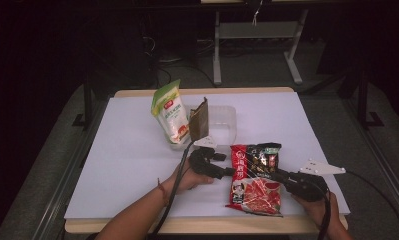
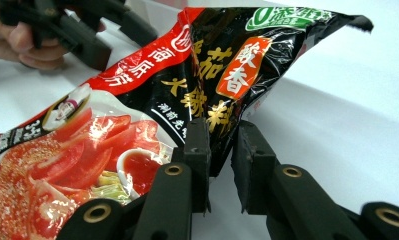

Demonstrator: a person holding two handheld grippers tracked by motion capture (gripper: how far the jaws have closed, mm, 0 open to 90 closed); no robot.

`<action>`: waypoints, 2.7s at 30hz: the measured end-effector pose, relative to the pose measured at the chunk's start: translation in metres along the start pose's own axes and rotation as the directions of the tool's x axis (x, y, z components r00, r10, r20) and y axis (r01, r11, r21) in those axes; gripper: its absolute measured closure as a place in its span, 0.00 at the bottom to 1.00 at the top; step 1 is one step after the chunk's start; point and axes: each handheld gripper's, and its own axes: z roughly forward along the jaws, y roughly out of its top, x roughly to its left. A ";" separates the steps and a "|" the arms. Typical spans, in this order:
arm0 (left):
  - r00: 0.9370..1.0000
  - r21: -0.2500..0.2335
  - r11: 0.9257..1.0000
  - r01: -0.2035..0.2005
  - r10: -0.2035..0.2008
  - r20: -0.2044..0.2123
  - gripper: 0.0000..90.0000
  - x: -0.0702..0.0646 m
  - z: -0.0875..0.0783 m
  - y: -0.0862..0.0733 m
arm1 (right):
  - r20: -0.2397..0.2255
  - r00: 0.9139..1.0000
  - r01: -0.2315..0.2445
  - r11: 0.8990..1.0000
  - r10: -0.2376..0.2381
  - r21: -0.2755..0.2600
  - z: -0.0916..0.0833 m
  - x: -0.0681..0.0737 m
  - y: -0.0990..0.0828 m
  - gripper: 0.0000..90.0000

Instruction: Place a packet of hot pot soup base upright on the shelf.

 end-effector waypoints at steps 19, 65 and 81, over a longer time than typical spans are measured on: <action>0.981 -0.029 1.000 -0.002 0.008 0.196 0.33 -0.007 0.022 0.002 | -0.047 0.998 0.043 0.996 -0.047 -0.078 0.000 0.007 0.008 0.89; 0.988 -0.392 0.907 -0.150 0.145 -0.042 0.92 -0.051 -0.062 0.028 | 0.019 1.000 0.021 0.999 -0.020 -0.044 -0.021 -0.014 0.006 0.47; 0.971 -0.546 0.813 -0.203 0.096 -0.218 0.92 -0.047 -0.110 0.059 | 0.027 0.999 0.023 0.999 -0.022 -0.037 -0.018 -0.013 0.005 0.45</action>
